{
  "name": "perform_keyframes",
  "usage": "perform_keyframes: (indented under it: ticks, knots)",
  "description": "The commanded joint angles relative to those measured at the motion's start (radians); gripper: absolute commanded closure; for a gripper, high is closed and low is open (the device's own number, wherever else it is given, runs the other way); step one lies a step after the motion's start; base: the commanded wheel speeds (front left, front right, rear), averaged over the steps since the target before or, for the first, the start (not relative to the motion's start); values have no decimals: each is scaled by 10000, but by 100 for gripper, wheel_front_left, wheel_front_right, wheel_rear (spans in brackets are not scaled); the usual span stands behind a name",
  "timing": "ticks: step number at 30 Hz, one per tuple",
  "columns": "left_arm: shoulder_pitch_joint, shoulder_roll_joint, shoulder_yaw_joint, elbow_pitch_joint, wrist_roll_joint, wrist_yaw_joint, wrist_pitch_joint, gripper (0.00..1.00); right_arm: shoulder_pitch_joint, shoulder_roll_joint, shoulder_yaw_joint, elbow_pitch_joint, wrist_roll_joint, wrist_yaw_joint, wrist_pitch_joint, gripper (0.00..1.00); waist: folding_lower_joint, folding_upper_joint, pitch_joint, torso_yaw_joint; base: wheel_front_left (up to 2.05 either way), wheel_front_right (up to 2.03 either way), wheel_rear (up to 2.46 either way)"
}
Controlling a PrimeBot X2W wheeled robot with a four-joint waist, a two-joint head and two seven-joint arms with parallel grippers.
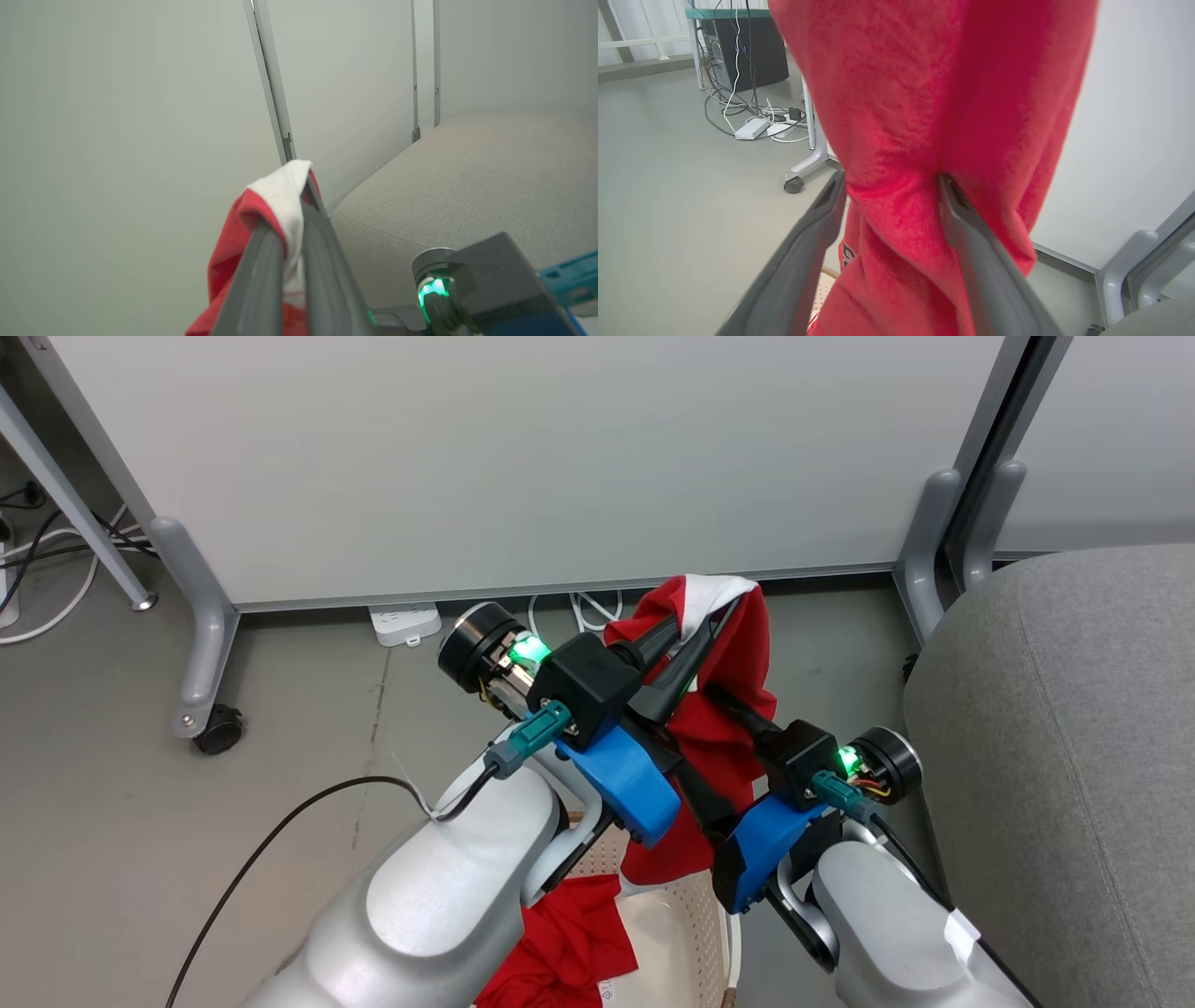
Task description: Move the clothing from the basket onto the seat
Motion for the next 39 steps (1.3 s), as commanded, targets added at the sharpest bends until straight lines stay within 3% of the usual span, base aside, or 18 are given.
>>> perform_keyframes:
  ticks: [1, 2, 33, 34, 39]
  knots:
    - [-105, -8, -14, -18, -61, 39, -61, 100, -166, 20, 61, 123, 52, -7, -4, 75, 0, 0, -17, 0, 0, 0, 0]
    - [-103, -12, -25, -9, -78, 44, -70, 100, -242, 20, 92, 209, 55, -7, -3, 100, 0, 0, -27, -3, 0, 0, 0]
    - [-150, 104, -199, 220, -299, 197, -131, 100, -252, 20, 435, 344, 378, -7, -4, 100, 0, 0, -99, -125, 0, 0, 0]
    - [-157, 110, -200, 220, -278, 235, -150, 0, -251, 20, 439, 342, 390, -7, -4, 100, 0, 0, -97, -133, 0, 0, 0]
    - [-228, 133, -215, 213, -217, 304, -207, 0, -283, 20, 431, 323, 429, -7, -4, 100, 0, 0, -33, -161, 0, 0, 0]
